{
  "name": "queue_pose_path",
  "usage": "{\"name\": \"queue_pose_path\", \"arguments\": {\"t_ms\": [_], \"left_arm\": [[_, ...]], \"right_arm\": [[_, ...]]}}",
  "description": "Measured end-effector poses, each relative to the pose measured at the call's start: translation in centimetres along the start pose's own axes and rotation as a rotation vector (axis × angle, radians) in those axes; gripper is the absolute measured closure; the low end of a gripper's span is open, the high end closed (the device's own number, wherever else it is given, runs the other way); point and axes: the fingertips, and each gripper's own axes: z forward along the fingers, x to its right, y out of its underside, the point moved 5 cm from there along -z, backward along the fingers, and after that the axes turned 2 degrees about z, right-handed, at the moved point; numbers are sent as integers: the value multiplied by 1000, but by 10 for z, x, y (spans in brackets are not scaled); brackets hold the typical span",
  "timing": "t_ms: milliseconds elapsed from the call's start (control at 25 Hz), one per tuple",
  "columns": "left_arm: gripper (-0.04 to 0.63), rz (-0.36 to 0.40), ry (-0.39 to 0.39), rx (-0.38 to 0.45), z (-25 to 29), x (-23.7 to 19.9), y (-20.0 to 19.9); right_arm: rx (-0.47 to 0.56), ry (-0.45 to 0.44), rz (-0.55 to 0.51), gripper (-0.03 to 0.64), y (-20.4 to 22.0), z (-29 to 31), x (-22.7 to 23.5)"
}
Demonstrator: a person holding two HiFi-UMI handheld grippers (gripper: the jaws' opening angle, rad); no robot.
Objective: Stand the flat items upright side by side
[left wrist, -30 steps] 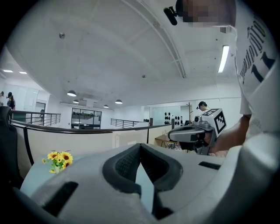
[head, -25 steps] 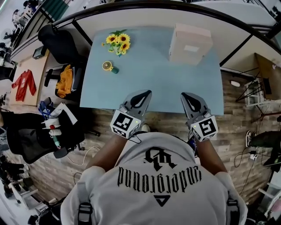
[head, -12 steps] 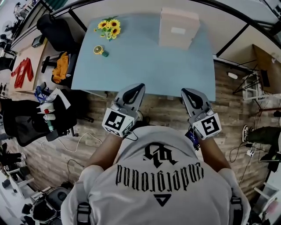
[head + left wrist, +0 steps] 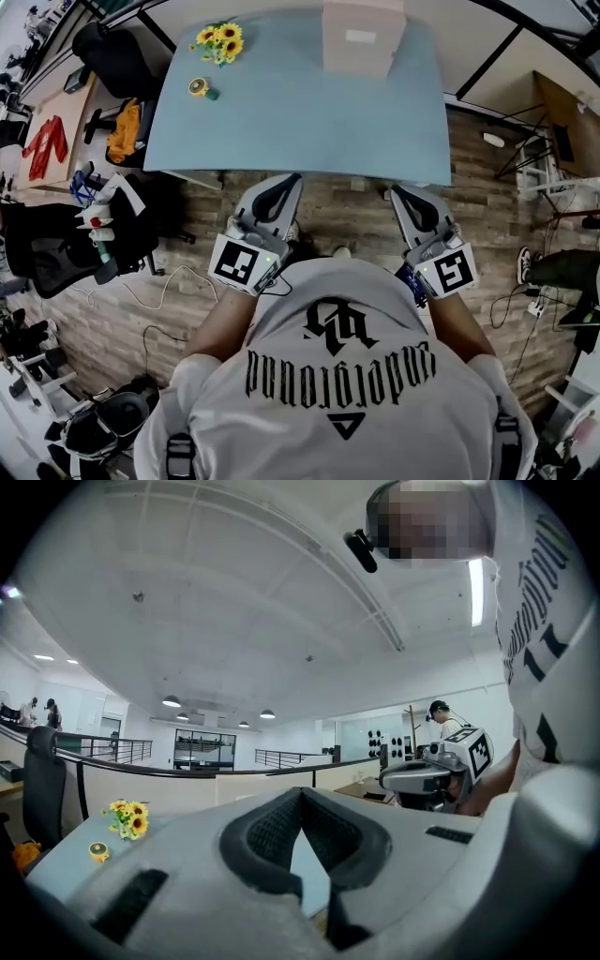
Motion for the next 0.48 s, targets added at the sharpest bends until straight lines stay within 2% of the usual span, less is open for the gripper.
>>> {"name": "queue_pose_path", "arguments": {"t_ms": [480], "left_arm": [[597,-14,-20,17,-1,28,-2]], "right_arm": [[-35,-5,21,612,6,-33,-5]]}}
